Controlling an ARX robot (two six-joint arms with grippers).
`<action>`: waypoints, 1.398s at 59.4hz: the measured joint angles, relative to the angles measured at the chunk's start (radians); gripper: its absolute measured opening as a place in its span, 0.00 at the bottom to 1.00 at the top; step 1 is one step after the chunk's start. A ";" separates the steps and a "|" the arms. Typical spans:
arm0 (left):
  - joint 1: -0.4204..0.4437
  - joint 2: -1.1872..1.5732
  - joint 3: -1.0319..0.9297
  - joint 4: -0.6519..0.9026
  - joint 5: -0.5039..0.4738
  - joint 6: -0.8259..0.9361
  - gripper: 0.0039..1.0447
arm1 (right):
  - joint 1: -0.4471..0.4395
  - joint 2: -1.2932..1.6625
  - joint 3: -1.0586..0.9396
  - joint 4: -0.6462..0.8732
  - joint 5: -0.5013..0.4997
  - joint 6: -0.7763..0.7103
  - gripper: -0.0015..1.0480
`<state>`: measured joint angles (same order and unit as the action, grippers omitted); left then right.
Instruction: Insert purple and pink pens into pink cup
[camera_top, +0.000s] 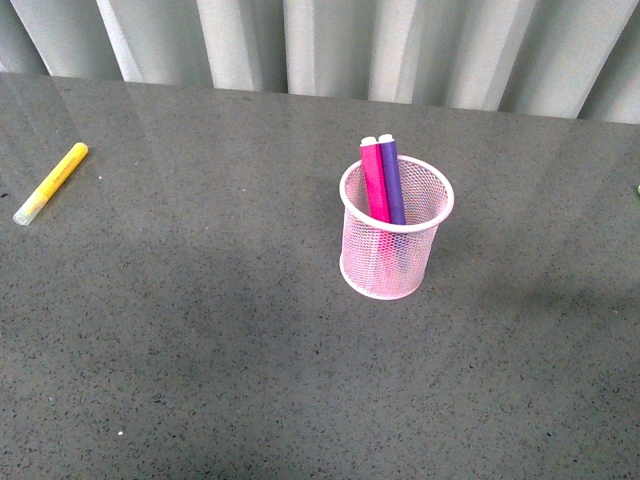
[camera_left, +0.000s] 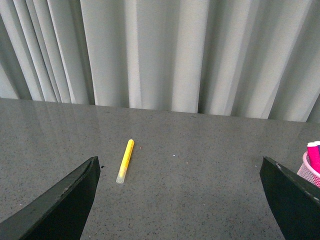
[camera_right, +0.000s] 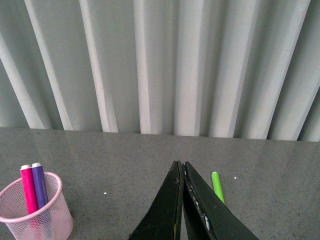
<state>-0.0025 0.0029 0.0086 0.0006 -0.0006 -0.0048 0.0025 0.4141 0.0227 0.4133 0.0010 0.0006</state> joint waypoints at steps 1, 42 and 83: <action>0.000 0.000 0.000 0.000 0.000 0.000 0.94 | 0.000 -0.009 0.000 -0.010 0.000 0.000 0.03; 0.000 0.000 0.000 0.000 -0.001 0.000 0.94 | 0.000 -0.390 0.000 -0.407 0.001 0.000 0.03; 0.000 -0.001 0.000 0.000 0.000 0.000 0.94 | 0.000 -0.410 0.000 -0.413 0.000 0.000 0.41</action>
<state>-0.0025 0.0021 0.0086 0.0006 -0.0006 -0.0048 0.0025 0.0044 0.0227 0.0006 0.0013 0.0006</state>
